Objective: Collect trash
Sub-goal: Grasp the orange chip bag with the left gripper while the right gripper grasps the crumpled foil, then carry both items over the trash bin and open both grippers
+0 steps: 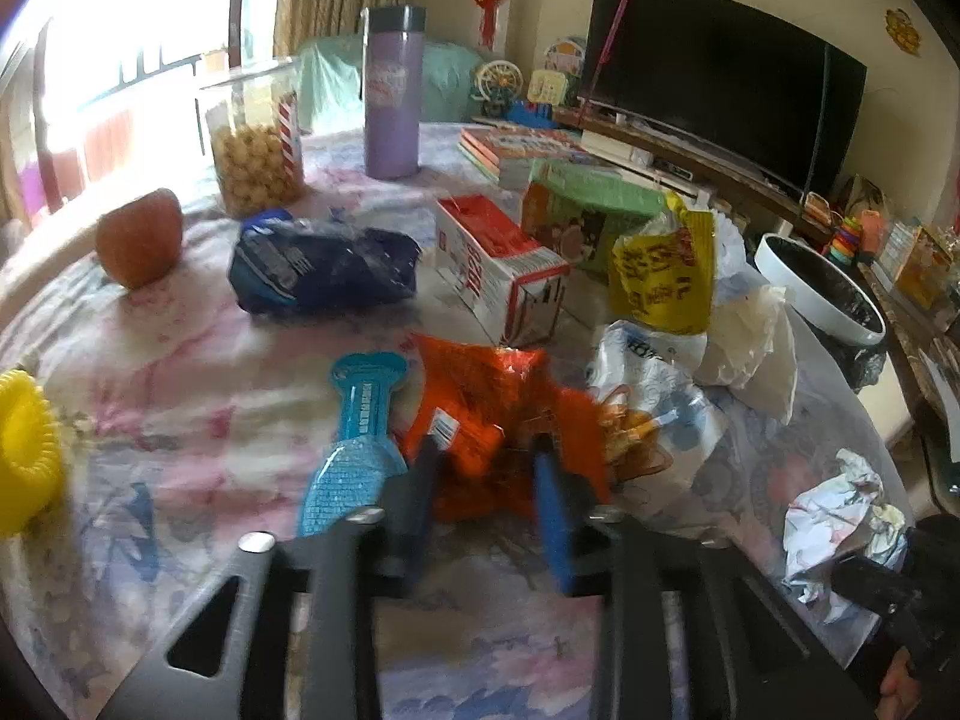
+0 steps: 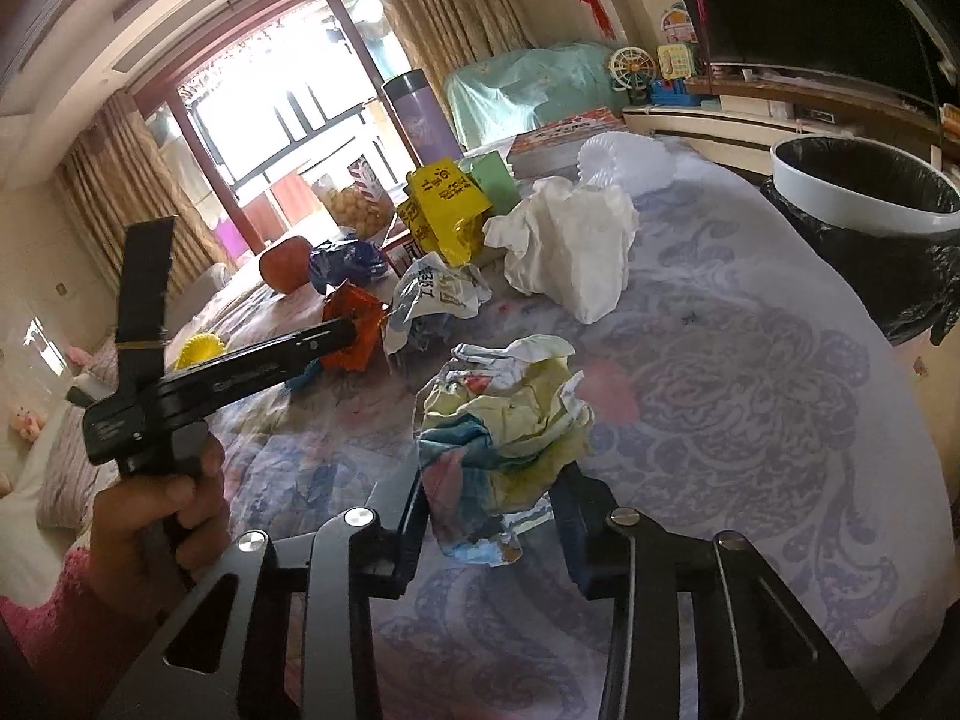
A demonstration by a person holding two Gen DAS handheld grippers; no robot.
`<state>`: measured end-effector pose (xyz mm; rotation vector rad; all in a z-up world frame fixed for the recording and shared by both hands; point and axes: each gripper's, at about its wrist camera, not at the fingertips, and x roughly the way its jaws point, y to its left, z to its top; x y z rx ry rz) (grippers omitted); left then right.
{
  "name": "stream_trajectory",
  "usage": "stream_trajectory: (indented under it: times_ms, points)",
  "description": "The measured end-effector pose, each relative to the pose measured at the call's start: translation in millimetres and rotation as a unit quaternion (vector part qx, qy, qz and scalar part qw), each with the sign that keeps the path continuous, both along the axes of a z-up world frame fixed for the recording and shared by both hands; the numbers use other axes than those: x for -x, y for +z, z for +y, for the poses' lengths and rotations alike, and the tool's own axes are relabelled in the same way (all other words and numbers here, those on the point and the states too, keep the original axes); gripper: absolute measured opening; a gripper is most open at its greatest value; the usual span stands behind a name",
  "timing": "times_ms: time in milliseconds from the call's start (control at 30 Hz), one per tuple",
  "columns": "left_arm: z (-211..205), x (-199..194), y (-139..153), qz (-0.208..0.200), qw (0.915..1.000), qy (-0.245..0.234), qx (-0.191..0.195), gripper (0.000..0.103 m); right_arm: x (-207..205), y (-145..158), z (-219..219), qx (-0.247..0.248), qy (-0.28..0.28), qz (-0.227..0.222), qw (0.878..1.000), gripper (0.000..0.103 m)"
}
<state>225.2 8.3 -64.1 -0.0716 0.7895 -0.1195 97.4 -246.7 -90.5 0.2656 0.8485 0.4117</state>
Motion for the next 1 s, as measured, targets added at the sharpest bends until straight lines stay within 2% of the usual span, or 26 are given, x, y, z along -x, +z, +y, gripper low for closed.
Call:
stream_trajectory:
  times_ms: [167,233,433,633,833,1000]
  points:
    - [-0.5,5.7,3.1,-0.017,0.9998,-0.007,-0.002,0.010,-0.3,4.8,-7.3,-0.007,-0.004,-0.005,1.000,0.036]
    - [-0.9,13.1,3.8,-0.022,0.9997,-0.008,-0.003,0.008,-0.7,6.0,-9.3,-0.010,-0.004,-0.005,1.000,0.035]
    - [-0.4,44.9,12.4,-0.024,0.9995,-0.006,0.020,0.007,0.0,10.2,-19.6,-0.015,-0.008,-0.010,1.000,0.035]
    - [-11.2,74.5,24.2,-0.022,0.9977,-0.030,0.056,0.006,0.7,15.6,-39.9,-0.012,-0.022,-0.016,1.000,0.035]
    - [-41.8,75.2,34.6,-0.022,0.9954,-0.071,0.061,0.006,1.9,19.1,-66.0,-0.011,-0.044,-0.018,0.999,0.035]
    - [-73.9,64.6,40.8,-0.027,0.9929,-0.106,0.048,0.006,0.5,24.6,-90.9,-0.009,-0.068,-0.024,0.997,0.035]
